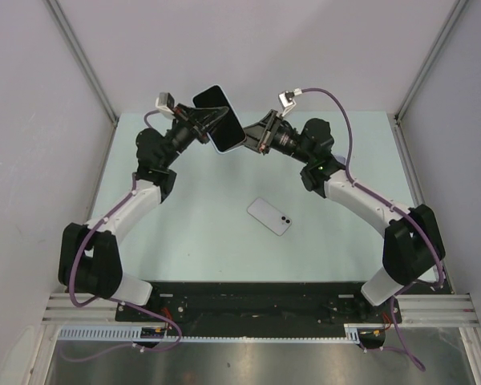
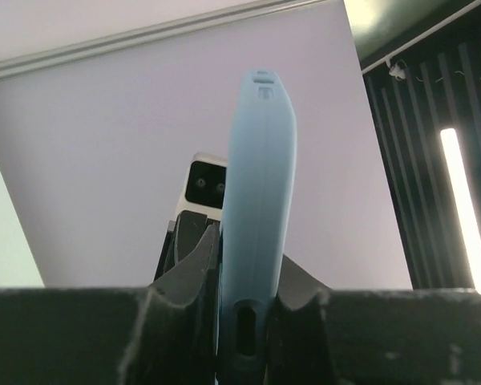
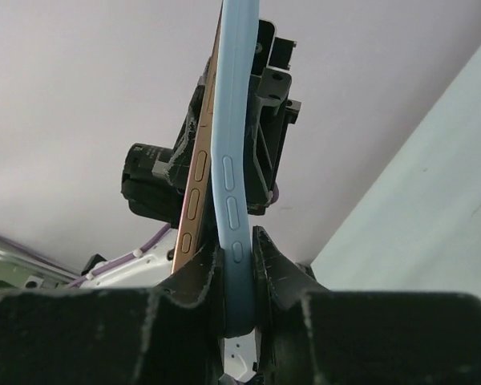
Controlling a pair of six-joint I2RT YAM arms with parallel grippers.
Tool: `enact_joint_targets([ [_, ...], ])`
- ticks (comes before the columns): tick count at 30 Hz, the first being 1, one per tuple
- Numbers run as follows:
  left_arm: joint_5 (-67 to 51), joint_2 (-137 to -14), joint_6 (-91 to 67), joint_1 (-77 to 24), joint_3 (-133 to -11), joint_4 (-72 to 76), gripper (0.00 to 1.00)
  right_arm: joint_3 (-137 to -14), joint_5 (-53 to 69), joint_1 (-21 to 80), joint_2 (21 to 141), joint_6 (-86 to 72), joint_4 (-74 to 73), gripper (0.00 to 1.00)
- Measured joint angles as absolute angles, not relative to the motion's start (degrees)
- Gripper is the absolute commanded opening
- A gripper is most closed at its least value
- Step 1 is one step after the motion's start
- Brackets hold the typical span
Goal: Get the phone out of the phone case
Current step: Remove the phone case from the phone.
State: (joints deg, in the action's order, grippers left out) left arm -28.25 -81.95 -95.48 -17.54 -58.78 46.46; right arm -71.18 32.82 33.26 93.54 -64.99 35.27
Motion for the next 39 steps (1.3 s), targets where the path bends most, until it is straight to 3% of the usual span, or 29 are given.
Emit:
enact_joint_targets([
  [4, -32.01, -82.41, -97.86, -17.80, -58.22, 47.27, 0.71, -70.70, 33.04, 32.64, 91.74, -61.54, 29.58, 0.00],
  [6, -33.74, -82.70, -98.21, -17.93, -57.78, 47.27, 0.82, -69.71, 33.61, 31.86, 91.07, -59.72, 27.16, 0.00],
  [8, -35.44, -83.72, -98.15, -17.98, -57.28, 47.37, 0.85, -68.53, 34.50, 31.07, 90.70, -58.67, 25.23, 0.00],
  [19, -42.39, -87.20, -95.64, -20.10, -55.48, 45.41, 0.88, -66.08, 34.20, 29.26, 86.37, -53.98, 10.13, 0.00],
  [31, -45.67, -80.07, -75.59, -22.98, -56.86, 17.28, 0.88, -65.43, 24.93, 27.75, 80.27, -47.46, -3.60, 0.00],
  [39, -46.96, -76.66, -71.44, -22.98, -56.86, 14.00, 0.88, -63.75, 13.69, 24.18, 80.47, -44.73, -11.25, 0.00],
])
